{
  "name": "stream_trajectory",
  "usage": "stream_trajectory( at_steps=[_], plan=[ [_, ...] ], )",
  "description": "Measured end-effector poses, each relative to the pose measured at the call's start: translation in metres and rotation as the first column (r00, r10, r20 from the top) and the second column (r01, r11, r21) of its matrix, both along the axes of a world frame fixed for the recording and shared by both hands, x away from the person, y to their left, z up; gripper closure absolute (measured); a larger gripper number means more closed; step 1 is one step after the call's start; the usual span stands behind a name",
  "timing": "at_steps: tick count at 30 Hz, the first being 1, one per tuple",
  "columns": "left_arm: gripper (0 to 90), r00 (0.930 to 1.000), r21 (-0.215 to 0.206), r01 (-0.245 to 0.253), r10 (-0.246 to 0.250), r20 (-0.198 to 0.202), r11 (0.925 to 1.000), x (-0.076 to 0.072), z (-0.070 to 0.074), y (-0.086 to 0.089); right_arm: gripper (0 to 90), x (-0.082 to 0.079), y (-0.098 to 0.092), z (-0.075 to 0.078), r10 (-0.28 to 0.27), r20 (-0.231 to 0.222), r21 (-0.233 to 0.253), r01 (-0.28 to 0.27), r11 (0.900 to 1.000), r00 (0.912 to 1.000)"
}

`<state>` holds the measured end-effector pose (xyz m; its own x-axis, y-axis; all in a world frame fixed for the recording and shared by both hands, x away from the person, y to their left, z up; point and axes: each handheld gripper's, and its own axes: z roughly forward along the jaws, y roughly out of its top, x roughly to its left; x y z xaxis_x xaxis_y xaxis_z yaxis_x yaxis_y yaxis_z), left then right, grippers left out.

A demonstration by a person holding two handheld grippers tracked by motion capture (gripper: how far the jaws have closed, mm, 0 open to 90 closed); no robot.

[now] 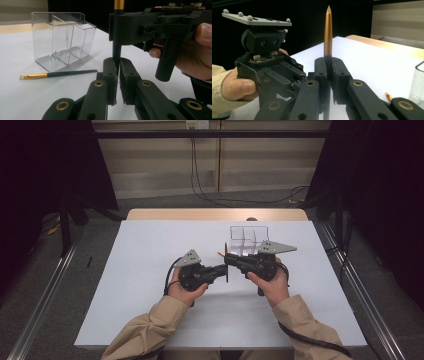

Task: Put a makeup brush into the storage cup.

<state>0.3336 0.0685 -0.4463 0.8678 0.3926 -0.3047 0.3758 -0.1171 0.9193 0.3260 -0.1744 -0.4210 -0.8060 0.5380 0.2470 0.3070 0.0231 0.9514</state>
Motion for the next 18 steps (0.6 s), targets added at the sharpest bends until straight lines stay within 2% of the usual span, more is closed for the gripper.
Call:
stream_trajectory(
  at_steps=[3,7,9,10,13,18],
  plan=[
    [83.5,1.0,-0.007,-0.004,0.004,-0.006,1.0,-0.0001,0.0019,0.0016,83.7,0.0006,0.0,0.0003,0.004,0.003,0.011,-0.004,1.0,1.0],
    [78.6,0.9999,-0.019,-0.004,0.004,-0.014,0.9998,-0.0005,0.0028,0.0038,83.8,0.0009,0.0023,0.0022,0.012,0.02,0.005,-0.012,1.0,0.9997],
    [70.2,0.9999,-0.03,0.005,-0.005,-0.013,0.9995,-0.001,0.0027,0.0042,83.8,0.0024,0.0019,0.003,0.013,0.022,0.009,-0.013,1.0,0.9997],
    [67.8,0.9999,-0.037,0.012,-0.012,0.002,0.9992,-0.0017,0.0025,0.0046,83.8,0.003,0.0013,0.003,0.013,0.025,0.01,-0.013,1.0,0.9996],
    [64.2,0.9998,-0.039,0.02,-0.02,0.008,0.999,-0.002,0.0026,0.0054,83.8,0.0039,-0.0009,0.0028,0.009,0.029,0.016,-0.009,1.0,0.9996],
    [49.2,1.0,-0.046,0.006,-0.006,0.006,0.9989,-0.0021,0.0027,0.0096,83.8,0.004,-0.0064,0.0028,0.003,0.029,0.025,-0.004,1.0,0.9996]
  ],
)
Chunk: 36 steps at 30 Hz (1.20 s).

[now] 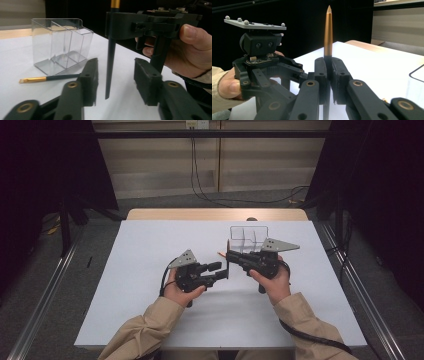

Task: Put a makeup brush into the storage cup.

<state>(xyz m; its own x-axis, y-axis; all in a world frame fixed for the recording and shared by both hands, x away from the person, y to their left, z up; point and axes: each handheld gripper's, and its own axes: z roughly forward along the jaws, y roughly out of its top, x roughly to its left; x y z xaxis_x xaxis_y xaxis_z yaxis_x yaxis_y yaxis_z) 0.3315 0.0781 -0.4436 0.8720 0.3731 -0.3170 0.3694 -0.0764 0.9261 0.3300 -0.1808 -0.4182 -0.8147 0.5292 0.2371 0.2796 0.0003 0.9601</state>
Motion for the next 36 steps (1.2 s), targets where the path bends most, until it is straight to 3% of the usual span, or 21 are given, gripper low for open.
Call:
stream_trajectory(
  at_steps=[6,9,14,19,23,29,36],
  plan=[
    [38.6,0.9994,-0.03,-0.024,0.025,0.024,0.9992,0.002,0.002,0.007,83.8,0.001,-0.004,0.001,0.001,0.009,0.005,-0.001,1.0,1.0],
    [26.9,0.9984,-0.057,-0.031,0.034,0.046,0.9979,0.005,0.002,0.009,83.7,0.0,-0.005,0.002,0.0,0.011,-0.001,0.0,1.0,0.9999],
    [14.4,0.9968,-0.042,-0.045,0.048,0.064,0.9981,0.007,0.002,0.013,83.7,0.0,-0.01,0.004,-0.006,0.02,-0.003,0.006,1.0,0.9998],
    [8.8,0.9956,0.003,-0.073,0.072,0.06,0.9974,0.011,0.004,0.021,83.8,0.0,-0.016,0.006,-0.017,0.025,-0.007,0.017,1.0,0.9995],
    [5.5,0.9947,0.004,-0.082,0.082,0.062,0.9966,0.011,0.007,0.022,83.7,0.0,-0.019,0.008,-0.024,0.028,-0.007,0.024,1.0,0.9993],
    [0.1,0.9949,0.011,-0.065,0.064,0.078,0.9978,0.011,0.011,0.026,83.7,0.0,-0.02,0.009,-0.026,0.034,-0.012,0.026,1.0,0.9991],
    [0.0,0.9937,0.037,-0.049,0.045,0.103,0.9981,0.011,0.013,0.04,83.7,-0.001,-0.02,0.008,-0.031,0.036,-0.016,0.031,0.999,0.9989]
  ],
)
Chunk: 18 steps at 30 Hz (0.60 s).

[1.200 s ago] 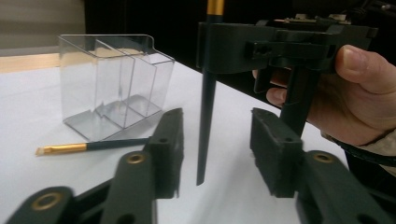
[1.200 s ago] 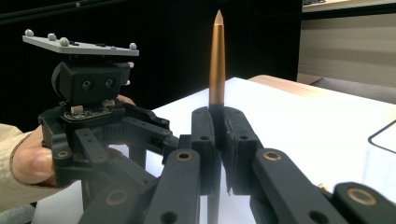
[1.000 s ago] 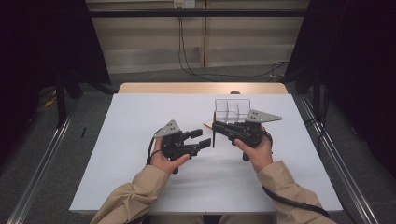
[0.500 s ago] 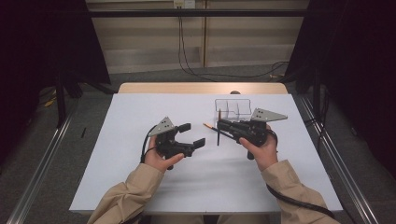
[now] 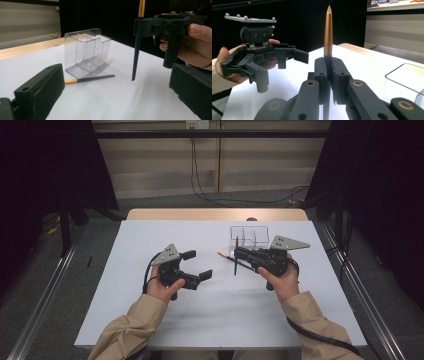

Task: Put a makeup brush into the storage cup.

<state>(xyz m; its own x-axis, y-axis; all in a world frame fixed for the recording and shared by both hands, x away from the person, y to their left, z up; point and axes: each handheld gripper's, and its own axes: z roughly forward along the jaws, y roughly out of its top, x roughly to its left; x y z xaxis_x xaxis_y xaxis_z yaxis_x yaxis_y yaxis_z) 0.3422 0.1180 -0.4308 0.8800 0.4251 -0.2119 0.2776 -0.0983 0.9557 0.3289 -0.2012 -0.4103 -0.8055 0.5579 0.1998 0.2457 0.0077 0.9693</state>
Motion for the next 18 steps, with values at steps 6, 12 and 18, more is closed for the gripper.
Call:
stream_trajectory(
  at_steps=[6,12,18],
  plan=[
    [0.0,0.9997,0.022,0.023,-0.023,0.005,0.9995,-0.002,0.003,0.016,83.7,-0.001,0.0,0.0,-0.002,0.005,-0.004,0.002,1.0,1.0],
    [0.0,0.9994,0.029,0.032,-0.033,0.011,0.9991,-0.005,0.003,0.028,83.8,-0.002,0.001,0.001,-0.001,0.007,-0.002,0.001,1.0,1.0],
    [0.0,0.9989,0.033,0.036,-0.037,0.03,0.9988,-0.009,0.006,0.038,83.7,-0.003,0.0,0.001,0.001,0.012,-0.005,-0.001,1.0,0.9999]
  ],
)
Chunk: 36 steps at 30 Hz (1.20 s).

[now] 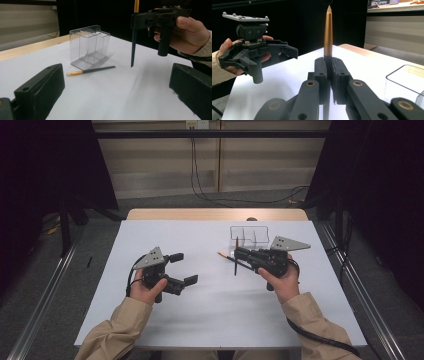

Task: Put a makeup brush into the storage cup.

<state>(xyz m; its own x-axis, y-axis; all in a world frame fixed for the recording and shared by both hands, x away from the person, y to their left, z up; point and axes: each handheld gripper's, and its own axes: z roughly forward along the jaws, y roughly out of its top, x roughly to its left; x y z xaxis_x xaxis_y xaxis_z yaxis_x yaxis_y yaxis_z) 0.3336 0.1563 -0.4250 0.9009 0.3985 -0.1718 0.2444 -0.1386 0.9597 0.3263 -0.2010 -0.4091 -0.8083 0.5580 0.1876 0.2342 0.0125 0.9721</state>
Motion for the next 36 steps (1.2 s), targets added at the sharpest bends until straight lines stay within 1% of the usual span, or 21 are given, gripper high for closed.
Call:
stream_trajectory(
  at_steps=[3,4,6,9,12,14,18,19,24,30,31,34,36],
  plan=[
    [0.0,0.9999,-0.005,-0.011,0.011,0.004,0.9999,-0.002,0.001,0.009,83.7,-0.001,-0.001,0.0,0.0,0.002,0.002,0.0,1.0,1.0],
    [0.0,0.9999,-0.005,-0.011,0.011,0.004,0.9999,-0.002,0.001,0.009,83.7,-0.001,-0.002,0.0,-0.002,0.001,0.0,0.002,1.0,1.0],
    [0.0,0.9998,0.006,-0.016,0.016,0.012,0.9999,-0.003,0.001,0.017,83.7,-0.002,-0.003,0.0,-0.004,0.003,0.001,0.004,1.0,1.0],
    [0.0,0.9997,0.007,-0.019,0.019,0.017,0.9998,-0.004,0.001,0.021,83.7,-0.003,-0.006,0.001,-0.007,0.001,-0.003,0.007,1.0,1.0],
    [0.0,0.9993,0.013,-0.033,0.033,0.019,0.9994,-0.006,0.001,0.031,83.7,-0.004,-0.008,0.003,-0.009,0.008,-0.002,0.009,1.0,0.9999],
    [0.0,0.9992,0.012,-0.037,0.037,0.018,0.9992,-0.006,0.001,0.033,83.7,-0.005,-0.009,0.004,-0.012,0.01,0.0,0.012,1.0,0.9999],
    [0.0,0.9986,0.028,-0.048,0.048,0.022,0.9984,-0.009,0.0,0.042,83.7,-0.005,-0.011,0.003,-0.012,0.009,0.003,0.011,1.0,0.9999],
    [0.0,0.9986,0.028,-0.048,0.048,0.022,0.9984,-0.009,0.0,0.042,83.7,-0.005,-0.011,0.003,-0.011,0.01,0.006,0.011,1.0,0.9999],
    [0.0,0.9974,0.033,-0.07,0.069,0.022,0.997,-0.012,-0.003,0.054,83.7,-0.004,-0.011,0.0,-0.011,0.005,0.006,0.011,1.0,0.9999],
    [0.0,0.9963,0.025,-0.082,0.082,0.027,0.9963,-0.014,-0.003,0.062,83.7,-0.003,-0.012,0.0,-0.01,0.004,0.007,0.01,1.0,0.9999],
    [0.0,0.9961,0.029,-0.082,0.081,0.036,0.9962,-0.015,-0.002,0.065,83.7,-0.002,-0.012,0.0,-0.01,0.005,0.006,0.01,1.0,0.9999],
    [0.0,0.9949,0.022,-0.093,0.092,0.041,0.9954,-0.018,-0.002,0.07,83.7,-0.002,-0.014,0.001,-0.013,0.004,0.007,0.013,1.0,0.9999],
    [0.0,0.9942,0.025,-0.1,0.099,0.043,0.9947,-0.019,-0.002,0.072,83.7,-0.002,-0.015,0.001,-0.016,0.004,0.007,0.016,1.0,0.9999]
  ],
)
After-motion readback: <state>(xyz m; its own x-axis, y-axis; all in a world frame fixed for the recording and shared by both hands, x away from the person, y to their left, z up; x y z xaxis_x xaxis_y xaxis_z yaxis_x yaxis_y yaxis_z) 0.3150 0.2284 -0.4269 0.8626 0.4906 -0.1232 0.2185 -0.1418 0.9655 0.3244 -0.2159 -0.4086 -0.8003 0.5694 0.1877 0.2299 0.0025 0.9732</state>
